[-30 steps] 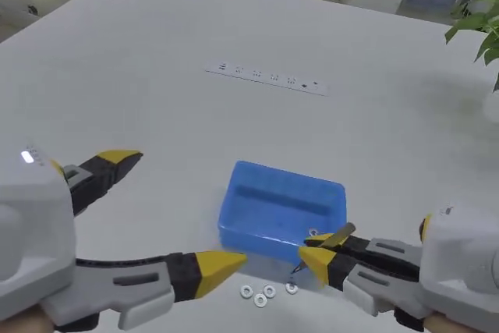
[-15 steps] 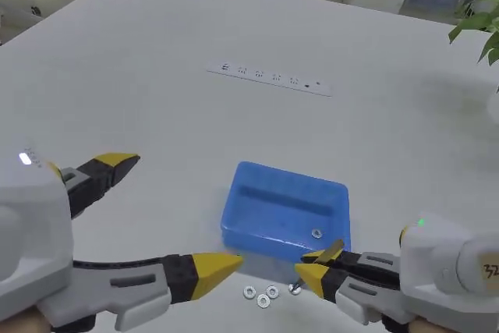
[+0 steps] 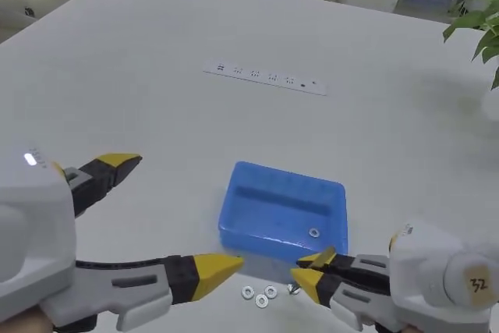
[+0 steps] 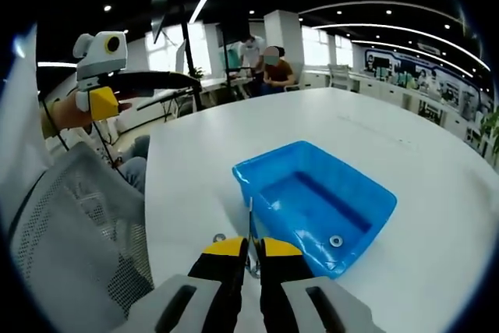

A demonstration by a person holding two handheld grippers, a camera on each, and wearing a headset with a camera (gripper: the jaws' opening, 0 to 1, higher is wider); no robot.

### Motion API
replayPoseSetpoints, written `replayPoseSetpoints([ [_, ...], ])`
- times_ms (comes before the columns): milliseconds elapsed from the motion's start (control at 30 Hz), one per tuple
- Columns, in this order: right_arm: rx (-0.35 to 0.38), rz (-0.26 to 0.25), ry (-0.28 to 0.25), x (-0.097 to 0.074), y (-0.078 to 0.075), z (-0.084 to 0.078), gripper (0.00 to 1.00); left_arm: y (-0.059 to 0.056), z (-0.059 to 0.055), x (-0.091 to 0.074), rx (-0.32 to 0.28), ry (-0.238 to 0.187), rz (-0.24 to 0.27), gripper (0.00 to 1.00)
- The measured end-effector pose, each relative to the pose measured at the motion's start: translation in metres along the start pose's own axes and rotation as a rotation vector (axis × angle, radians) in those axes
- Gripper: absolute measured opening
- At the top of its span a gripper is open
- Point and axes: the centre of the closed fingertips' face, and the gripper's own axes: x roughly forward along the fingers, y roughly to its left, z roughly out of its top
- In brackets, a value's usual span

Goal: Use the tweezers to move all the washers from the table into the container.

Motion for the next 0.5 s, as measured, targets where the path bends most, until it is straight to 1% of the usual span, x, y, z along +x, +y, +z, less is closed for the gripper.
replayPoseSetpoints([
  [67, 0.008, -0.004, 0.002, -0.001, -0.001, 0.000, 0.03, 0.000, 0.000, 0.000, -0.001, -0.001, 0.000, 0.96],
  [167, 0.020, -0.008, -0.013, -0.006, 0.000, 0.005, 0.03, 0.001, 0.000, -0.001, 0.001, -0.002, 0.003, 0.96],
  [300, 0.043, -0.008, -0.055, -0.015, 0.000, 0.020, 0.03, 0.001, 0.000, -0.003, -0.005, -0.007, 0.008, 0.96],
  [500, 0.024, -0.023, -0.082, -0.027, -0.003, 0.038, 0.03, 0.002, -0.001, -0.005, -0.014, -0.008, 0.013, 0.96],
])
